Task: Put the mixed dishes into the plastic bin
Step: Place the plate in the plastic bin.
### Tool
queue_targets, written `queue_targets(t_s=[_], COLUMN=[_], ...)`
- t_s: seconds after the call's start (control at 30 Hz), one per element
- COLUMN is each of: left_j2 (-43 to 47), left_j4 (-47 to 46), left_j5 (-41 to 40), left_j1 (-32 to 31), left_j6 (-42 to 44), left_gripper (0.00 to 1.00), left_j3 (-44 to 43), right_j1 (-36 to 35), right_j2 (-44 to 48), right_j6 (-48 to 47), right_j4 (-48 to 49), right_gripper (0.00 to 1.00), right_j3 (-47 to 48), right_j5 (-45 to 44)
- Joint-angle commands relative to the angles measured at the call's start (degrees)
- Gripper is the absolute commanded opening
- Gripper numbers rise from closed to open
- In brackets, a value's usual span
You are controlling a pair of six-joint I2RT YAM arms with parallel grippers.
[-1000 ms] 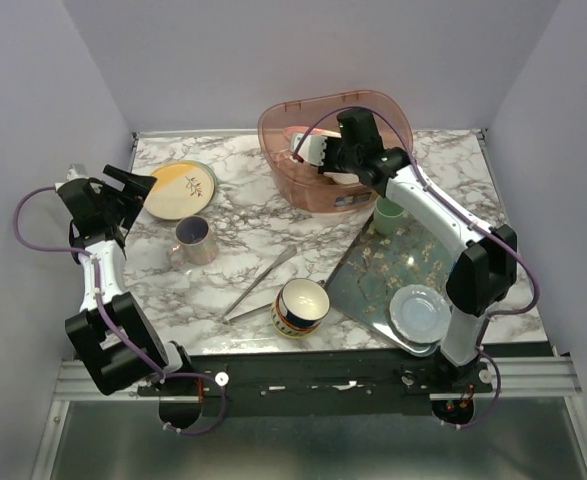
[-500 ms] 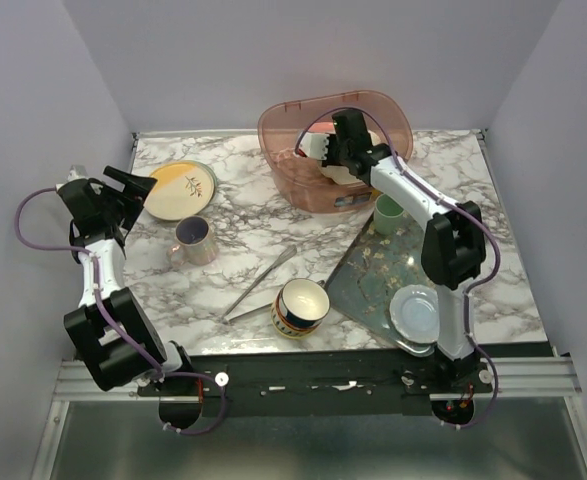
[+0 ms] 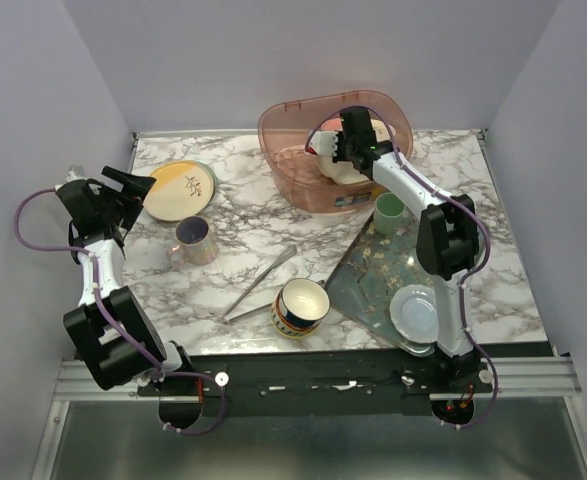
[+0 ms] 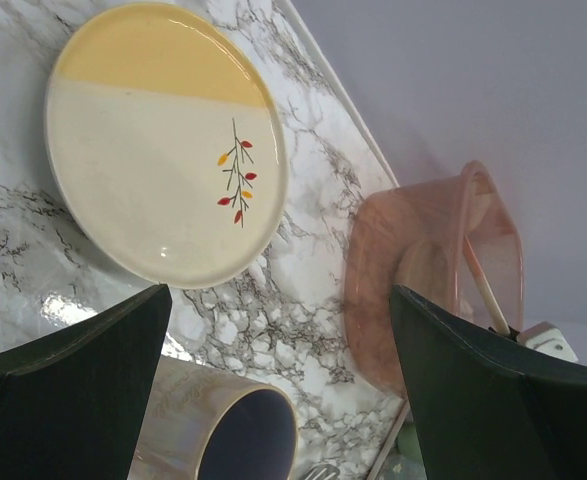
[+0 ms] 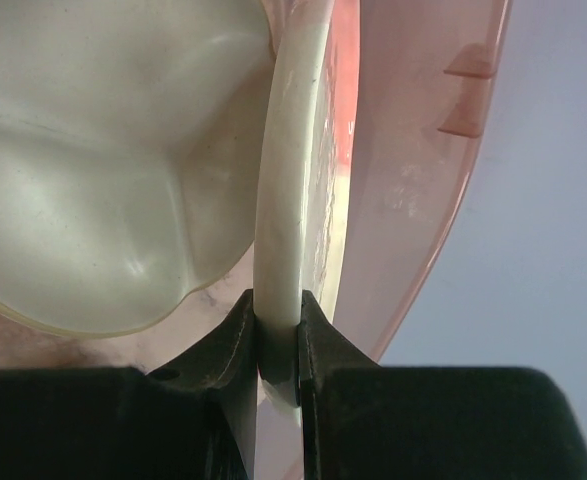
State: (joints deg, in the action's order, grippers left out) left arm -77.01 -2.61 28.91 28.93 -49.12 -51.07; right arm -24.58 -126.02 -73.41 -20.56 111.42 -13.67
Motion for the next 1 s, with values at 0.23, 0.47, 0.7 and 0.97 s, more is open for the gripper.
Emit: queue_targets(t_s=[0.23,0.47,0.7,0.97], left_j2=[-0.24,-0.15,0.02,0.11], left_j4=[-2.48,-2.75,-3.01,-3.10], left_j5=[2.12,2.38,2.47,2.56], left_j1=[0.96,1.04,1.13,1.13], left_j6=[-0.89,-1.24,-1.41,-1.50], left_gripper=[0.99,0.99,0.99,0.99], left_j3=[0.97,1.15,1.15,1.23], right_j1=[0.58,0.67,0.76,0.67], right_j2=[-1.69,-2.13,-2.83,-3.18], right_j6=[-7.28,-7.80,-8.16,-8.33], right_j4=[5.27,2.54,0.26,-1.68], right_gripper=[0.07,0.16,0.24,0.31], right_j3=[2.49,1.88,2.05,1.88], right_j5=[-3.73,-2.85,-2.06,-1.27])
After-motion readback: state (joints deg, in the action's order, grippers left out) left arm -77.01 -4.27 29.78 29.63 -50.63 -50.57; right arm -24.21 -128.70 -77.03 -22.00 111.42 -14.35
